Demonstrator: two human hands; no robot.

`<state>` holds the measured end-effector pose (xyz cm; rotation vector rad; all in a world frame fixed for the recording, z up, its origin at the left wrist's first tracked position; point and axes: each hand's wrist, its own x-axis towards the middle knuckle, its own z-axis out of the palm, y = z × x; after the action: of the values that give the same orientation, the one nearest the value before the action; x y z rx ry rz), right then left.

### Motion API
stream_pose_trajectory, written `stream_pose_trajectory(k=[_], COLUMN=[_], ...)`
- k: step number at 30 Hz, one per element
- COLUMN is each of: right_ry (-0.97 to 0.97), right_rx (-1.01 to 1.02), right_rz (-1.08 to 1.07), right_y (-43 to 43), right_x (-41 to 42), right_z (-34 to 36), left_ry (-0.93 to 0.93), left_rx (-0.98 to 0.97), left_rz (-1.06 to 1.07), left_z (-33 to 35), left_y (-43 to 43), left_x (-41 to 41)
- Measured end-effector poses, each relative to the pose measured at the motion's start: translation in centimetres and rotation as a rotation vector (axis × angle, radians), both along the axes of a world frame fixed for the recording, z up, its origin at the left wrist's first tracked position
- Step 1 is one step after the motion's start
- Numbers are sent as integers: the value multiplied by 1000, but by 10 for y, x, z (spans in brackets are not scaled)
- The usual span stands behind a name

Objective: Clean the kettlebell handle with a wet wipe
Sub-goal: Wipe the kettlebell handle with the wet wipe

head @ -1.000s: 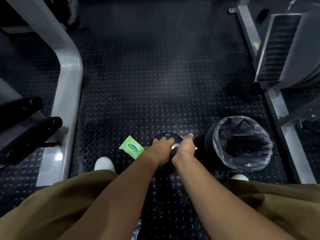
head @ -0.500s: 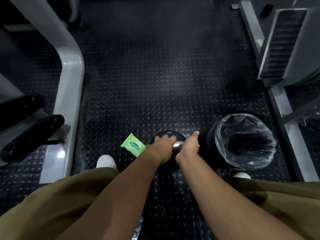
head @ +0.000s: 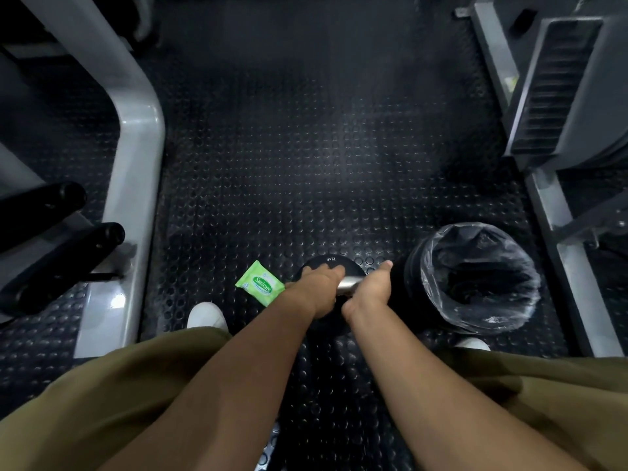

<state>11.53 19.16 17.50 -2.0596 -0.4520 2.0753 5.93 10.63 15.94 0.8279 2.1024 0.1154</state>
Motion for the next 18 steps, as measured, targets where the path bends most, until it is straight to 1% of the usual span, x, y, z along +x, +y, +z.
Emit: stream_pose_trajectory(k=[4,7,9,12,15,16,18], right_ry=[97,126,111,-3,-79,-77,-17], right_rx=[-53,-38,-20,34,104,98,55], right_rz=[15,37,61,88,189,233,299], right_y=[18,19,9,-5,-5,-2,10], right_x=[10,15,9,0,3,8,18], right_z=[-17,-14,-8,1,-7,-11,-19], left_ry=[15,7,7,1,9,13,23], left_rx=[-4,-11,-12,-13,-11,-6,-8], left_rz=[0,4,5,-8,-9,-9,-21], left_z=[0,-1,1,4,6,4,3], left_y=[-1,-1,0,0,0,0,-1], left_x=[2,1,0,1,0,0,1])
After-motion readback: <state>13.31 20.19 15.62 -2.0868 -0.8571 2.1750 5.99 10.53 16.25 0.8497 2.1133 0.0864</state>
